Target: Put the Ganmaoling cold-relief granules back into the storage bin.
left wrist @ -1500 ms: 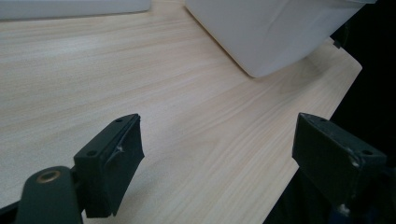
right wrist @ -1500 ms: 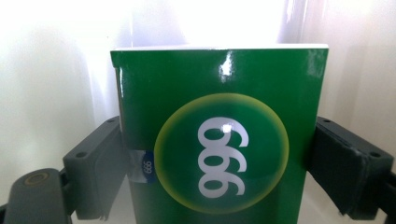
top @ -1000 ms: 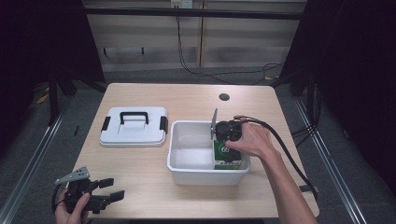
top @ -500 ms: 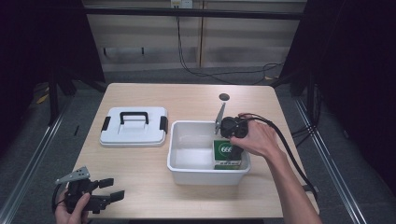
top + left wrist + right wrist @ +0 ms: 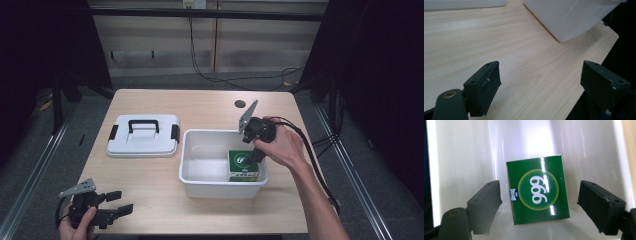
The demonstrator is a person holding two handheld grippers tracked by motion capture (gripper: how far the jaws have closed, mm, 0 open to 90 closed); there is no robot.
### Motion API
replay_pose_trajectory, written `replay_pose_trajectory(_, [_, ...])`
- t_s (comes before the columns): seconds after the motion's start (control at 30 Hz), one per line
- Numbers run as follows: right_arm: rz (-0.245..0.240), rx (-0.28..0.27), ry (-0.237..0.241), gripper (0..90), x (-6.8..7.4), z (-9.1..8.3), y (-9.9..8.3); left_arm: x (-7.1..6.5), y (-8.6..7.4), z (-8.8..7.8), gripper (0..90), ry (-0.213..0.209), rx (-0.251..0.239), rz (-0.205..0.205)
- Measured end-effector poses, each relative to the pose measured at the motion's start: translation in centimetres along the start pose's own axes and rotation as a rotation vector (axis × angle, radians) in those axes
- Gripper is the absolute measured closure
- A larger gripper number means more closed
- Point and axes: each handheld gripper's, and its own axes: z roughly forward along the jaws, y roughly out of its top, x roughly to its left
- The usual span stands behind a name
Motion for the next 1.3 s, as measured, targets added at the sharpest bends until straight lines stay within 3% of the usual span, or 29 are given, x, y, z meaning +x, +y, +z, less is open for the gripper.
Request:
replay_pose_trajectory(0.33, [0.041, -0.145, -0.029, 19.3, 0.3, -1.7, -1.4, -0.1, 0.0, 0.1, 16.2, -0.001, -0.002, -0.005])
replay_pose_trajectory(0.43, [0.048, -0.217, -0.04, 19.4, 0.3, -2.1, -2.1, -0.1, 0.0, 0.1, 16.2, 0.0, 0.01, 0.006])
replay_pose_trajectory(0.6, [0.065, -0.268, -0.084, 20.9, 0.7, -2.6, -3.3, -0.1, 0.0, 0.1, 16.2, 0.002, 0.01, 0.006])
replay_pose_trajectory(0.87, [0.086, -0.364, -0.117, 20.9, 1.0, -3.4, -5.2, -0.1, -0.1, 0.2, 16.2, 0.007, 0.009, 0.0])
replay_pose_trajectory(1.0, [0.121, -0.404, -0.136, 21.0, 1.1, -3.8, -6.5, 0.0, -0.1, 0.2, 16.2, 0.008, 0.009, -0.002])
replay_pose_trajectory(1.07, [0.141, -0.48, -0.114, 21.0, 1.2, -3.9, -7.2, -0.1, -0.1, 0.2, 16.2, 0.009, 0.008, -0.005])
replay_pose_trajectory(1.3, [0.187, -0.533, -0.175, 20.9, 1.6, -4.2, -8.4, 0.0, -0.1, 0.2, 16.2, 0.013, 0.008, -0.005])
